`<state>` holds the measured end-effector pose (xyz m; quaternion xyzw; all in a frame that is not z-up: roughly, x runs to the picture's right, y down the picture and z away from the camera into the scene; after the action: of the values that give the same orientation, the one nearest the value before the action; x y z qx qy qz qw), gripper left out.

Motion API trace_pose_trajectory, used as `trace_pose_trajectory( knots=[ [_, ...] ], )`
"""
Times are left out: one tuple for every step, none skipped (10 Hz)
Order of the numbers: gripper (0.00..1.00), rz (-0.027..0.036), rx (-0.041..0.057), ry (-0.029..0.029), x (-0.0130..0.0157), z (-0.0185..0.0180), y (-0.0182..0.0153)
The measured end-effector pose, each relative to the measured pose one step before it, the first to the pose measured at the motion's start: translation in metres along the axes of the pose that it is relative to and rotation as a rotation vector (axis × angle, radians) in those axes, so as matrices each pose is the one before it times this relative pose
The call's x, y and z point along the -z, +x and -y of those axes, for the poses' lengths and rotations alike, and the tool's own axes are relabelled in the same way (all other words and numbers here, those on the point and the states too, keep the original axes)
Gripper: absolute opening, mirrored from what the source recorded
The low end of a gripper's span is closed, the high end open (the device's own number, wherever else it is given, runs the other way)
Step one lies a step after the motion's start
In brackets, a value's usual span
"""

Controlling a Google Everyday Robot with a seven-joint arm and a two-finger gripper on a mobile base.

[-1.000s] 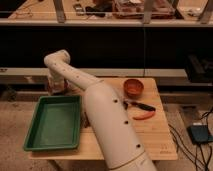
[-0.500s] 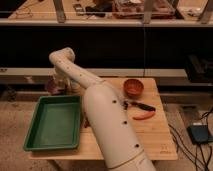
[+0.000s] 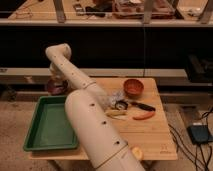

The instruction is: Wipe purple bowl with eraser

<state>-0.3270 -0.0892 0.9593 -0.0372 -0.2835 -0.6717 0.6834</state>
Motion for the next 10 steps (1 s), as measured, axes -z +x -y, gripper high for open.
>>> trace_pose_trajectory(
  knots=[
    [0.0,0.00366,0.01767,0.00157,-0.00175,0.00915,-0.00006],
    [0.0,0.00424,0.01921,0.00152,-0.00214,0.00865,-0.00018],
    [0.0,0.00052,0.01405,0.00238,-0.00124,0.00578,-0.00008],
    [0.0,-0.00211,0.02076,0.00739,0.00001,0.00731,-0.00173],
    [0.0,-0.00467,0.01668,0.00733,0.00197,0.00472,-0.00306],
    [0.0,-0.00397,0.01362,0.00789,0.00243,0.00448,-0.00466],
    [0.0,-0.0013,0.01709,0.00855,0.00299,0.00461,-0.00691],
    [0.0,0.00141,0.01594,0.00644,0.00231,0.00398,-0.00638],
    [0.0,0.00585,0.01459,0.00407,0.0005,0.00363,-0.00719],
    [0.0,0.01228,0.01438,0.00931,-0.00015,0.00526,-0.01182]
  ],
)
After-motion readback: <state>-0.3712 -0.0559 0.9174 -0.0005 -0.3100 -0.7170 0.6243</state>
